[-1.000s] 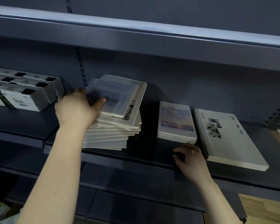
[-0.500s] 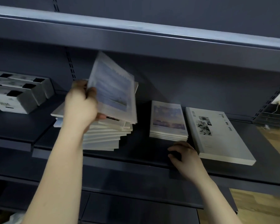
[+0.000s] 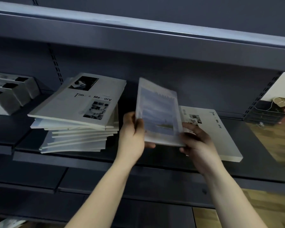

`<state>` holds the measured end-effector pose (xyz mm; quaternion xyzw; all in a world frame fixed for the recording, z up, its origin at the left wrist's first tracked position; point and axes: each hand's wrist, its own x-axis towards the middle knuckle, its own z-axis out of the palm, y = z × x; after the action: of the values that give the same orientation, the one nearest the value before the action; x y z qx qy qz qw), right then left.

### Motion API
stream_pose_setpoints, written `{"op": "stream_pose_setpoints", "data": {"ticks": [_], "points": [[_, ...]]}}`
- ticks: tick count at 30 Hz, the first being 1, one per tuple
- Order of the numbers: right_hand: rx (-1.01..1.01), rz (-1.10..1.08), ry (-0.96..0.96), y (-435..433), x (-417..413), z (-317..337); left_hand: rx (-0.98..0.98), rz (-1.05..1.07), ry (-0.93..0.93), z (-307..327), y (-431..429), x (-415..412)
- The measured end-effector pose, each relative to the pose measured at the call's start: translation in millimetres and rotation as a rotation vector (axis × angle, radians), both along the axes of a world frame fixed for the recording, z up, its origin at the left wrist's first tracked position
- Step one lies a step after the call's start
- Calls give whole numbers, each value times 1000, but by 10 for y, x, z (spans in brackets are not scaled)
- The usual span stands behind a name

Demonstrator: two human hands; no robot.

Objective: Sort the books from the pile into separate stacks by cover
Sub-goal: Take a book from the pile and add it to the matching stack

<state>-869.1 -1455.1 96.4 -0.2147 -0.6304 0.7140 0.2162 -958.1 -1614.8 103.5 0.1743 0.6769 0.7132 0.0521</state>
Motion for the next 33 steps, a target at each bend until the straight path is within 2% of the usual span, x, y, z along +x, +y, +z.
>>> {"op": "stream_pose_setpoints", "data": {"ticks": [3, 8, 13, 15, 19, 21, 26, 33], "points": [[16, -50, -6, 109, 7, -68, -175, -20, 2, -158, -20, -130], [78, -94, -83, 203, -54, -183, -648, 80, 345, -579, -81, -388], [155, -77, -219, 247, -141, -327, -880, 167, 632, -948, -105, -468], [294, -63, -245, 257, -134, -380, -880, 204, 667, -1008, -108, -473], [845, 41, -414, 206, -120, -339, -837, 236, 658, -1030, -104, -479], [969, 21, -390, 169, -146, -339, -842, 213, 640, -1045, -114, -472], [1101, -35, -336, 164, -304, -361, -834, 199, 623, -1050, -122, -470], [1156, 17, -368, 251, -546, -350, -803, 184, 628, -1076, -146, -491]]}}
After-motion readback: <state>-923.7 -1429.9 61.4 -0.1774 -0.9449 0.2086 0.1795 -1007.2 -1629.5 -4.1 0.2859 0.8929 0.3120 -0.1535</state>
